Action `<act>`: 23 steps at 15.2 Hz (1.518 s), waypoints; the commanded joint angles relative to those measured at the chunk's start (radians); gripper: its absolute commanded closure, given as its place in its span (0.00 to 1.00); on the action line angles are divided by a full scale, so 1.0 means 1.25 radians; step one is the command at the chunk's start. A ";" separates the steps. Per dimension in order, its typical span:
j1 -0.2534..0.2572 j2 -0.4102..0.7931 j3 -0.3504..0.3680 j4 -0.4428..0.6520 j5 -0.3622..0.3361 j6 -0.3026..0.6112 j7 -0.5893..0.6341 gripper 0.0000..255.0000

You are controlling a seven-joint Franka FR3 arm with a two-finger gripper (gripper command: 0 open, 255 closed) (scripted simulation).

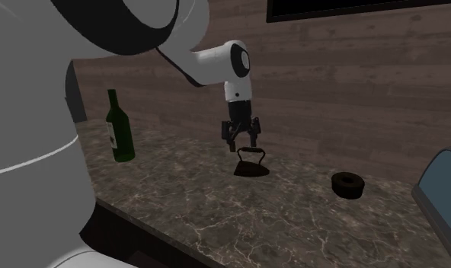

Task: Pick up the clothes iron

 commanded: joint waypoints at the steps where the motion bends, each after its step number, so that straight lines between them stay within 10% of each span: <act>1: 0.007 0.059 0.007 0.055 -0.005 0.011 -0.057 0.00; 8: 0.028 0.240 0.043 0.247 -0.028 0.029 -0.232 0.00; 18: 0.027 0.258 0.043 0.192 -0.032 0.101 -0.217 0.00; 19: 0.027 0.258 0.043 0.192 -0.032 0.101 -0.217 1.00; 23: 0.026 0.258 0.043 0.192 -0.032 0.101 -0.217 1.00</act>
